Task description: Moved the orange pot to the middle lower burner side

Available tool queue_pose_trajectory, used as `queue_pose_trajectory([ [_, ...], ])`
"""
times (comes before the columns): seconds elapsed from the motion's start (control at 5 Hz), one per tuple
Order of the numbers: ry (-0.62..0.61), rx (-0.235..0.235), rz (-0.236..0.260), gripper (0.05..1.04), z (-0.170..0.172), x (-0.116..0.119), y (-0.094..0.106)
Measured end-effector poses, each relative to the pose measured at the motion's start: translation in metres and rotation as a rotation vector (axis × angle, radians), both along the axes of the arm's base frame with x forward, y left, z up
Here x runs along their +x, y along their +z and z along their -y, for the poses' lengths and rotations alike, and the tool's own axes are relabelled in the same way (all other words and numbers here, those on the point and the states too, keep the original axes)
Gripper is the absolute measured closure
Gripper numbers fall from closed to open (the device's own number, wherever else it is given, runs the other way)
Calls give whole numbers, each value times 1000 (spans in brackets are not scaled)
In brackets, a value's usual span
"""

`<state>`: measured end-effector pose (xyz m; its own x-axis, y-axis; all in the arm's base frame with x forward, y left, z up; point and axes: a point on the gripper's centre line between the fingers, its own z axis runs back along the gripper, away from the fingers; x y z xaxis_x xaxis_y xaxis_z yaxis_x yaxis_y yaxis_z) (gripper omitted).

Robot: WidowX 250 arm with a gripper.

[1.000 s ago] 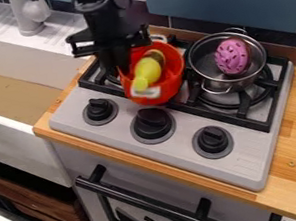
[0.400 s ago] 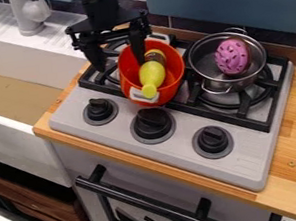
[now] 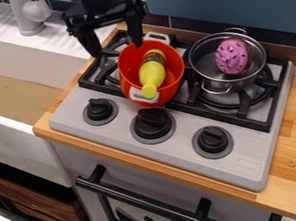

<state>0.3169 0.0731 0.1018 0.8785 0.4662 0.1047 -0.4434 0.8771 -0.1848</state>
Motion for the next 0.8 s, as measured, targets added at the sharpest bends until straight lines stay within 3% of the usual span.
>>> queue_pose_trajectory([
  [0.2, 3, 43, 37, 84, -2, 10, 21],
  [0.4, -38, 122, 55, 83, -1, 16, 25],
  [0.8, -188, 123, 92, 84, 1, 41, 46],
])
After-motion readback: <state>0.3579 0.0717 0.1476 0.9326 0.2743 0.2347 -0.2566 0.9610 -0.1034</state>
